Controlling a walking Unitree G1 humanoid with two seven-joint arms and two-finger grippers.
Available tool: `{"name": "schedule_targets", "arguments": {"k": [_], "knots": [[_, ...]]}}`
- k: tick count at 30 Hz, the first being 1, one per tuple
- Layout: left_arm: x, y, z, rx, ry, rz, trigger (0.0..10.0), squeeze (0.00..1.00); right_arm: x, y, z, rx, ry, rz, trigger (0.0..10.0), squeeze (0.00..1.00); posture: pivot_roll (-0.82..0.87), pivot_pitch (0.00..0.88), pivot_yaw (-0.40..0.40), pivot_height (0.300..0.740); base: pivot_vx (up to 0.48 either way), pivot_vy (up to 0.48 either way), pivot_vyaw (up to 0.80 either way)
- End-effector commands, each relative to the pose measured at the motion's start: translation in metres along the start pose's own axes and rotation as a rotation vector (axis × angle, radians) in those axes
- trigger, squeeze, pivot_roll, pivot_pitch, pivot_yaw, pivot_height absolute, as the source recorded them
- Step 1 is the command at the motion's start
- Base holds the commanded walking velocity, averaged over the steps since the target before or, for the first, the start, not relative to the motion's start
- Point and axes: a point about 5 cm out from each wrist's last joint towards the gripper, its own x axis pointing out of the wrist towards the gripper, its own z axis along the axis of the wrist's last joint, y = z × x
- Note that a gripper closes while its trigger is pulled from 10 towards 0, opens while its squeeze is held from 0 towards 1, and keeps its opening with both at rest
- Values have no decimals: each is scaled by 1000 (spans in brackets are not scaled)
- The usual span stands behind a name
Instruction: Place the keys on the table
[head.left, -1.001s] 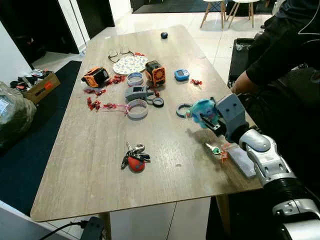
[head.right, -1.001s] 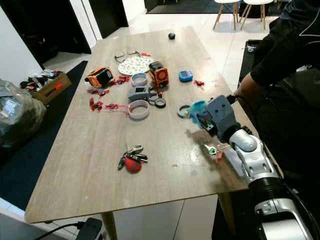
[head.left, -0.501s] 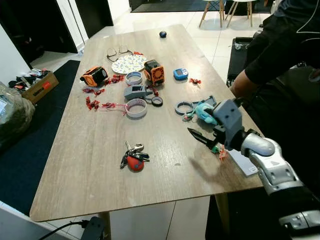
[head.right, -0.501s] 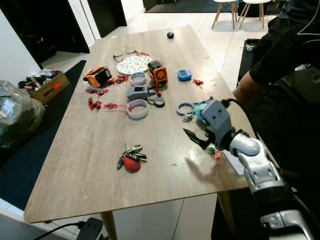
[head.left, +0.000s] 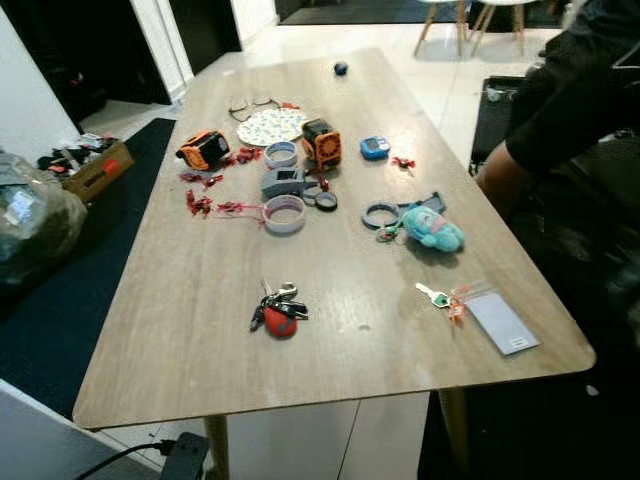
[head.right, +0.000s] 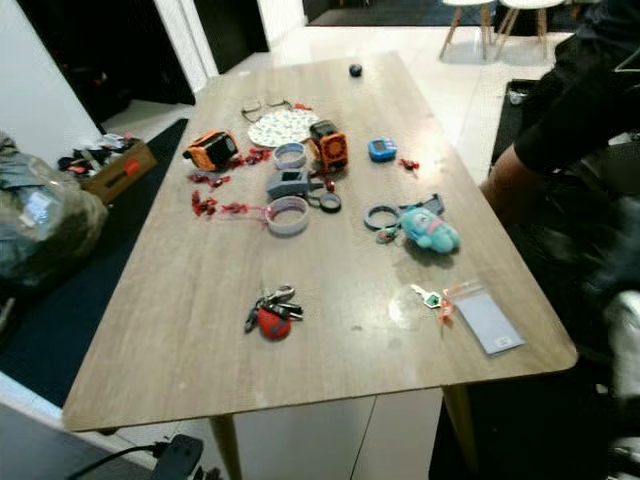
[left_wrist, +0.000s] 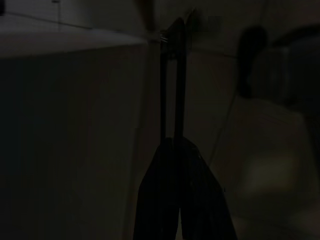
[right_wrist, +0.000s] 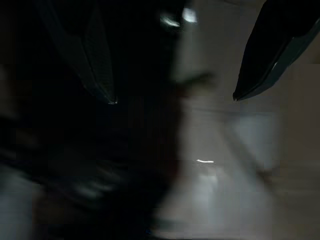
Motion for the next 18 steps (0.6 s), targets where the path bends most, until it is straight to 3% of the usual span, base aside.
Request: {"name": "schedule_targets", "arguments": {"k": [1, 2, 3, 4, 5, 7, 8, 10, 11, 12, 13, 14, 15, 16, 17, 18], "knots": [[-1, 5, 0, -16, -6, 22, 10000, 0, -7, -19, -19, -19, 58, -135, 10000, 0, -146, 77, 119, 740, 0, 0, 0], [-1, 5, 0, -16, -6, 22, 10000, 0, -7, -19, -19, -19, 58, -135, 10000, 0, -146, 77, 119, 740, 0, 0, 0], [-1, 5, 0, -28, -9, 27, 10000, 0, -17, -34, -38, -19, 123, -237, 10000, 0, -146, 77, 119, 740, 0, 0, 0], [-1, 5, 0, -28, -9, 27, 10000, 0, -17, -34, -38, -19, 123, -237, 10000, 0, -146, 77, 119, 740, 0, 0, 0], [-1, 5, 0, -43, -12, 32, 10000, 0, -27, -44, -55, -25, 189, -311, 10000, 0, -143, 74, 113, 740, 0, 0, 0], [-1, 5, 0, -43, -12, 32, 10000, 0, -27, -44, -55, -25, 189, -311, 10000, 0, -143, 74, 113, 740, 0, 0, 0], [-1, 5, 0, -58, -16, 38, 10000, 0, -39, -51, -75, -15, 263, -370, 10000, 0, -140, 73, 109, 740, 0, 0, 0], [-1, 5, 0, -58, -16, 38, 10000, 0, -39, -51, -75, -15, 263, -370, 10000, 0, -140, 73, 109, 740, 0, 0, 0], [-1, 6, -1, -87, -21, 53, 10000, 0, -56, -41, -111, -30, 398, -371, 10000, 0, -131, 69, 102, 740, 0, 0, 0], [-1, 6, -1, -87, -21, 53, 10000, 0, -56, -41, -111, -30, 398, -371, 10000, 0, -131, 69, 102, 740, 0, 0, 0], [-1, 6, -2, -122, -28, 75, 10000, 0, -77, -23, -148, -59, 549, -331, 10000, 0, -131, 69, 102, 740, 0, 0, 0], [-1, 6, -2, -122, -28, 75, 10000, 0, -77, -23, -148, -59, 549, -331, 10000, 0, -131, 69, 102, 740, 0, 0, 0], [-1, 7, -2, -156, -35, 93, 10000, 0, -96, -6, -176, -76, 661, -296, 10000, 0, -131, 69, 102, 740, 0, 0, 0], [-1, 7, -2, -156, -35, 93, 10000, 0, -96, -6, -176, -76, 661, -296, 10000, 0, -131, 69, 102, 740, 0, 0, 0], [-1, 7, -3, -197, -45, 109, 10000, 0, -114, 13, -198, -93, 759, -229, 10000, 0, -112, 62, 103, 740, 0, 0, 0], [-1, 7, -3, -197, -45, 109, 10000, 0, -114, 13, -198, -93, 759, -229, 10000, 0, -112, 62, 103, 740, 0, 0, 0]]}}
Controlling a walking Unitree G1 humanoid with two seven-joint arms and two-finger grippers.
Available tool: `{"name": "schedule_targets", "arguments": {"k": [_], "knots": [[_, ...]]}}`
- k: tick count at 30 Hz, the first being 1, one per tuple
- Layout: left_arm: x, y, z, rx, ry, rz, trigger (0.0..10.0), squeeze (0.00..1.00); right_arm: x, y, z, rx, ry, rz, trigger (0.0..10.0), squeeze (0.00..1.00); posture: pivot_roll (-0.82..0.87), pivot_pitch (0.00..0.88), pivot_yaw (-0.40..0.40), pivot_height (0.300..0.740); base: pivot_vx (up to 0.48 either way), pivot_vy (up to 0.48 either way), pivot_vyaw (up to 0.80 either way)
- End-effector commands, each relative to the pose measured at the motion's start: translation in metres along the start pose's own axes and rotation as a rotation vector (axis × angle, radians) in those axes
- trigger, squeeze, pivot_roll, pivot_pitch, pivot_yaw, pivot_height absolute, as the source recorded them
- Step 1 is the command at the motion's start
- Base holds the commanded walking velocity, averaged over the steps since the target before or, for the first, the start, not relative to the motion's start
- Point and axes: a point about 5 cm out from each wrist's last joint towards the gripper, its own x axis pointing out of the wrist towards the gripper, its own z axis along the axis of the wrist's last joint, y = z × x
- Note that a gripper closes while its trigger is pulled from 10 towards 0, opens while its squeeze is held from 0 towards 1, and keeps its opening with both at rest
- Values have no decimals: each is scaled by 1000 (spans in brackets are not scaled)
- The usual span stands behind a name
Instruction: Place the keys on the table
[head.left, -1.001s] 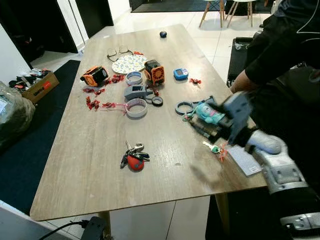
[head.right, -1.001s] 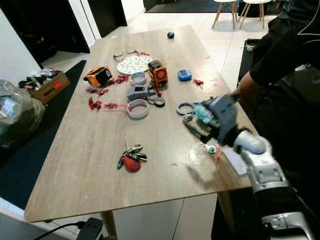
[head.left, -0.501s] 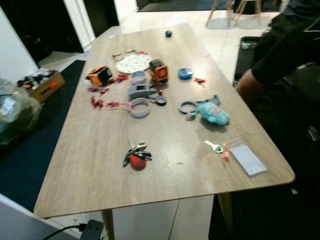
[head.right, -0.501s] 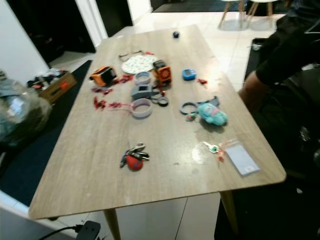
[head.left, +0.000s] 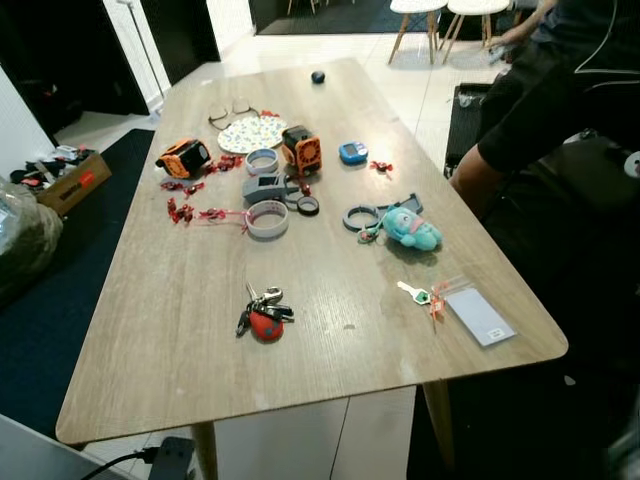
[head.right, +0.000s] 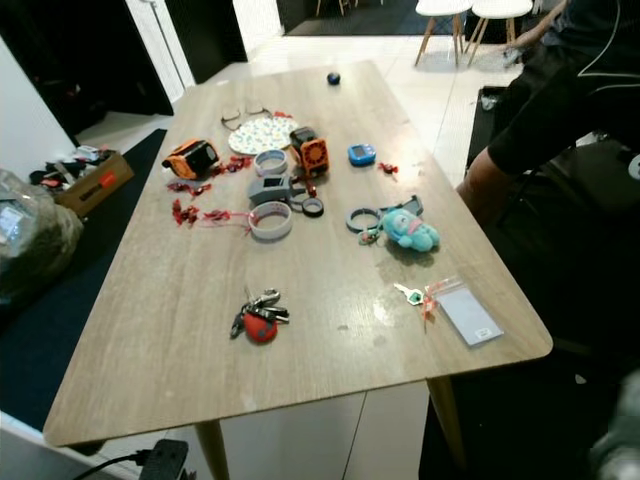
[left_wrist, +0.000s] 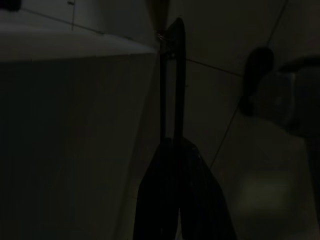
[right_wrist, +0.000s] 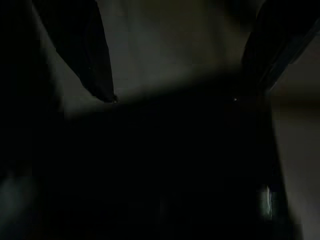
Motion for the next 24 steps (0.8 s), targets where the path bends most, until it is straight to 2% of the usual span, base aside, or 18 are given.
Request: {"name": "schedule_targets", "arguments": {"k": [1, 3, 4, 5, 7, 8, 10, 12, 15, 20, 24], "knots": [[0, 2, 0, -72, -30, 26, 10000, 0, -4, 21, -21, -90, 68, 89, 10000, 0, -98, 60, 103, 740, 0, 0, 0], [0, 2, 0, -72, -30, 26, 10000, 0, -4, 21, -21, -90, 68, 89, 10000, 0, -98, 60, 103, 740, 0, 0, 0], [0, 3, 0, -97, -43, 31, 10000, 0, -9, 39, -41, -154, 121, 168, 10000, 0, -95, 59, 103, 740, 0, 0, 0], [0, 3, 0, -97, -43, 31, 10000, 0, -9, 39, -41, -154, 121, 168, 10000, 0, -95, 59, 103, 740, 0, 0, 0], [-1, 4, 0, -101, -56, 35, 10000, 0, -35, 77, -100, -376, 285, 359, 10000, 0, -86, 54, 107, 740, 0, 0, 0], [-1, 4, 0, -101, -56, 35, 10000, 0, -35, 77, -100, -376, 285, 359, 10000, 0, -86, 54, 107, 740, 0, 0, 0], [-1, 3, 0, -100, -56, 16, 10000, 0, -43, 84, -114, -421, 324, 399, 10000, 0, -80, 54, 110, 740, 0, 0, 0], [-1, 3, 0, -89, -53, 5, 10000, 0, -45, 87, -118, -427, 333, 414, 10000, 0, -80, 54, 110, 740, 0, 0, 0], [-1, 2, 1, -56, -47, -10, 10000, 0, -47, 90, -120, -450, 338, 435, 10000, 0, -80, 54, 110, 740, 0, -469, 0], [-1, 1, 2, -35, -42, -28, 10000, 0, -44, 94, -112, -473, 311, 471, 10000, 0, -79, 58, 110, 740, 0, -447, 0], [-1, 2, 3, 3, -40, -23, 10000, 0, -43, 97, -109, -485, 309, 483, 10000, 0, -78, 58, 108, 740, 0, 0, 0]]}}
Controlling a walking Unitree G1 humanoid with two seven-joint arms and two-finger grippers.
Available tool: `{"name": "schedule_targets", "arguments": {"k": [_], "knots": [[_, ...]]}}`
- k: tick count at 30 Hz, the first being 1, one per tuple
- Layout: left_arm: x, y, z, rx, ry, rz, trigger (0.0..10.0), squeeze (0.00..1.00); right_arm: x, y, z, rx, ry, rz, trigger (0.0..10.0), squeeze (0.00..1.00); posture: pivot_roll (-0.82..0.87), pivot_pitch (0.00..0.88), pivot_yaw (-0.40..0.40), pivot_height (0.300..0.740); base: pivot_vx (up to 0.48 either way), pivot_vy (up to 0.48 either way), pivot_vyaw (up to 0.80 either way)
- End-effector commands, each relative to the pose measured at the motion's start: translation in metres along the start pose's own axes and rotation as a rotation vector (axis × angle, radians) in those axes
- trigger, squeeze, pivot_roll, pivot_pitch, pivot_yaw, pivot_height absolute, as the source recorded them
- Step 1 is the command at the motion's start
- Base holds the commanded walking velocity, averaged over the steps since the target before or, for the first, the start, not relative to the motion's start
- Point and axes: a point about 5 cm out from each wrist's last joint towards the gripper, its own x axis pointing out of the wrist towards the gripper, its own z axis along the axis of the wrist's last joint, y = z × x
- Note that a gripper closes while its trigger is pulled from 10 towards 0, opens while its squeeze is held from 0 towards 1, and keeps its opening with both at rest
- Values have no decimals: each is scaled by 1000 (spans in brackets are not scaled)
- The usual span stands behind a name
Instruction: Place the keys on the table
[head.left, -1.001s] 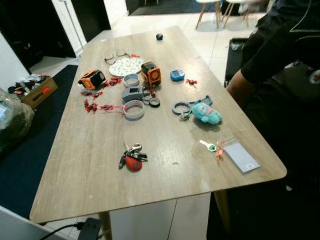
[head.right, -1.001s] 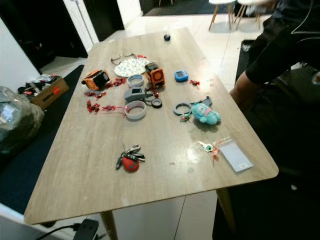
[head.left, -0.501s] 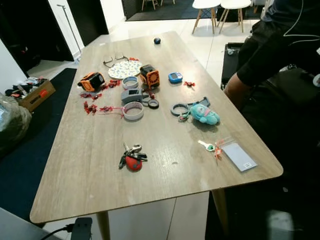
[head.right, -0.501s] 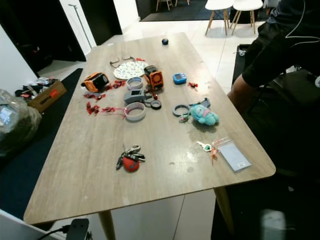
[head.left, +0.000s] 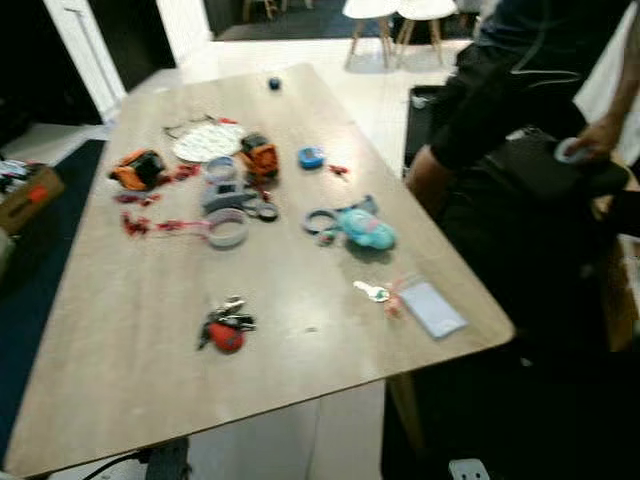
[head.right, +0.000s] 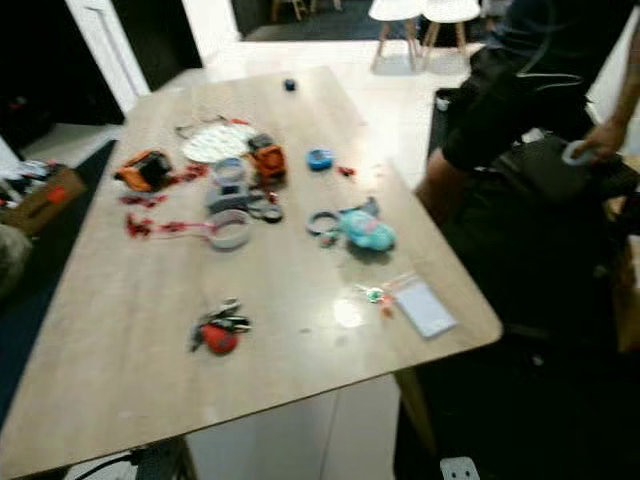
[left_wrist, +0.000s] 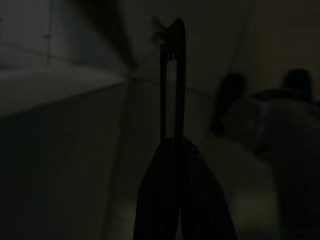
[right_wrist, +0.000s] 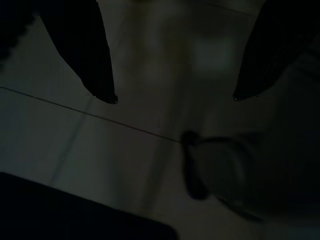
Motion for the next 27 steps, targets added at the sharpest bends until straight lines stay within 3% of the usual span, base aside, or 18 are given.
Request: {"name": "schedule_targets", "arguments": {"k": [1, 19, 27], "knots": [[-1, 7, -2, 22, 7, 18, 10000, 0, 1, 8, 3, -11, -8, 25, 10000, 0, -78, 58, 108, 740, 0, 0, 0], [-1, 5, 0, 58, 2, -12, 10000, 0, 2, 22, 6, -30, -18, 66, 10000, 0, -75, 59, 114, 740, 0, 0, 0], [-1, 6, 1, 65, 1, 0, 10000, 0, 3, 25, 8, -40, -24, 68, 10000, 0, -75, 59, 117, 740, 0, -349, 0]]}}
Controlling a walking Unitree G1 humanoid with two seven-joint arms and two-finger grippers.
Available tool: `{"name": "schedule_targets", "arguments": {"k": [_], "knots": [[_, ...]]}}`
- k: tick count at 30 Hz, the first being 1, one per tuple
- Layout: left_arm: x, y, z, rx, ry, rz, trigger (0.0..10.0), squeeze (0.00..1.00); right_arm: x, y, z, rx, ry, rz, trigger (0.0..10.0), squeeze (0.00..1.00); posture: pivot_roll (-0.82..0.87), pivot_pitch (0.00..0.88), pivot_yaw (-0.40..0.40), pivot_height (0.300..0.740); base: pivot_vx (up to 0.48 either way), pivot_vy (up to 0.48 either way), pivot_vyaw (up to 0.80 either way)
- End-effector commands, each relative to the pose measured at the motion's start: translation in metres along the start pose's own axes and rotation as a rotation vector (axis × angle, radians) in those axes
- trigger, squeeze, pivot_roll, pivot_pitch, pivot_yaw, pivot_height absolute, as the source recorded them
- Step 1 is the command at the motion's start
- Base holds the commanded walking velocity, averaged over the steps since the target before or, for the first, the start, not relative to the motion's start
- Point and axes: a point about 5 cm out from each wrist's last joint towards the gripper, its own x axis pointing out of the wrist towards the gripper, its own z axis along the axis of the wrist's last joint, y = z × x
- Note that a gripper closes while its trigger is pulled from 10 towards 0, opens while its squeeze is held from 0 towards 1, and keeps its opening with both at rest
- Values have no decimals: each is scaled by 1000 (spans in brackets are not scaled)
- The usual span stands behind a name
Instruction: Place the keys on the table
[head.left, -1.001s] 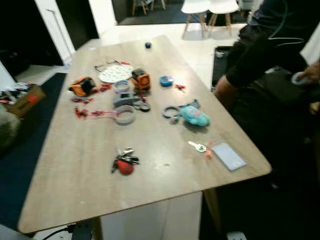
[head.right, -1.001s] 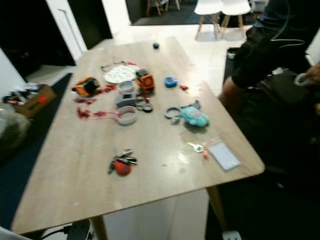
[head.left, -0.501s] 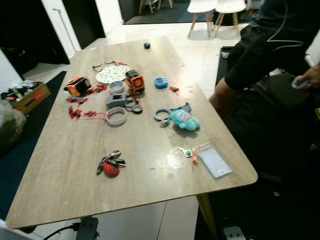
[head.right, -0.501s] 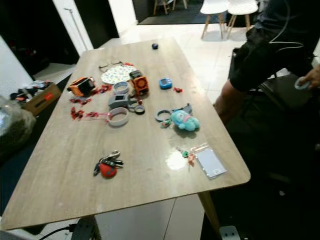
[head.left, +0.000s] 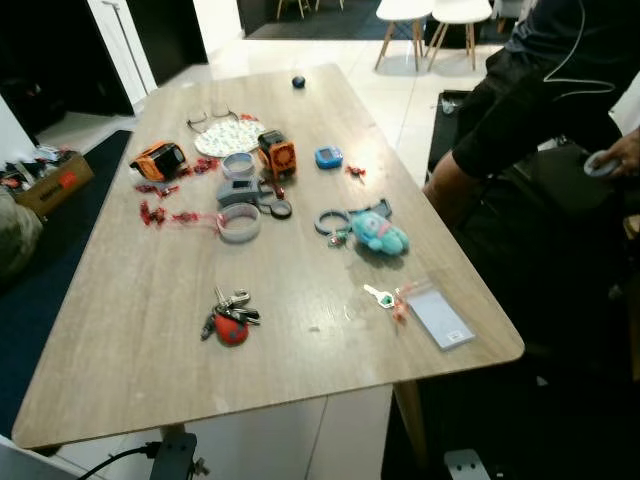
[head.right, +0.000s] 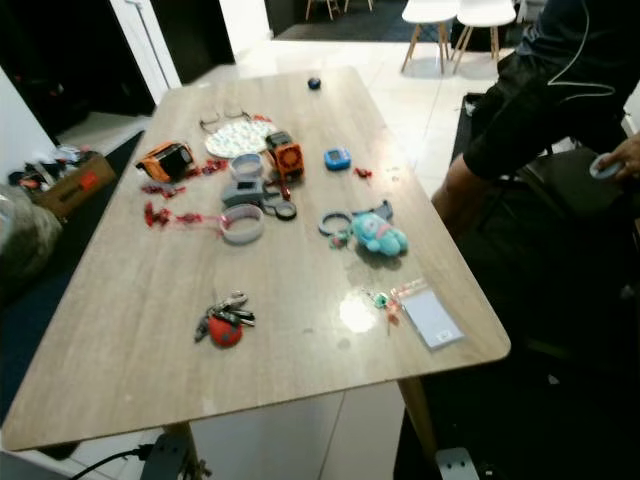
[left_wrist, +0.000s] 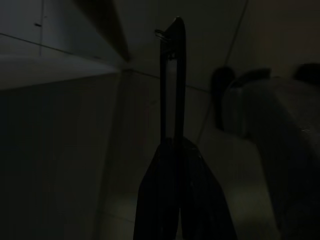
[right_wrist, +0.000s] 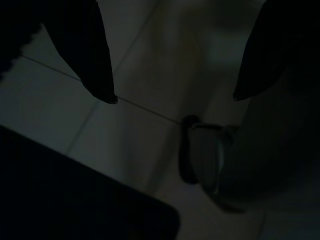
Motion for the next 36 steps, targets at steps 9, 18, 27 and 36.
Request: {"name": "schedule_targets", "arguments": {"k": [9, 18, 27, 36], "knots": [[-3, 13, 4, -72, -94, 164, 10000, 0, 0, 6, 0, -2, -5, 36, 10000, 0, -71, 61, 115, 740, 0, 0, 0], [-42, 119, 40, -151, -277, 371, 10000, 0, -2, -5, -6, -2, -1, 27, 10000, 0, -65, 54, 110, 740, 0, 0, 0], [-50, 126, 26, 90, -182, 157, 10000, 0, -2, -5, -9, -13, 5, 29, 10000, 0, -65, 50, 112, 740, 0, 0, 0], [-53, 109, -33, 451, 192, -195, 10000, 0, 0, 4, -6, -27, 3, 38, 10000, 0, -54, 59, 107, 740, 0, 0, 0]]}}
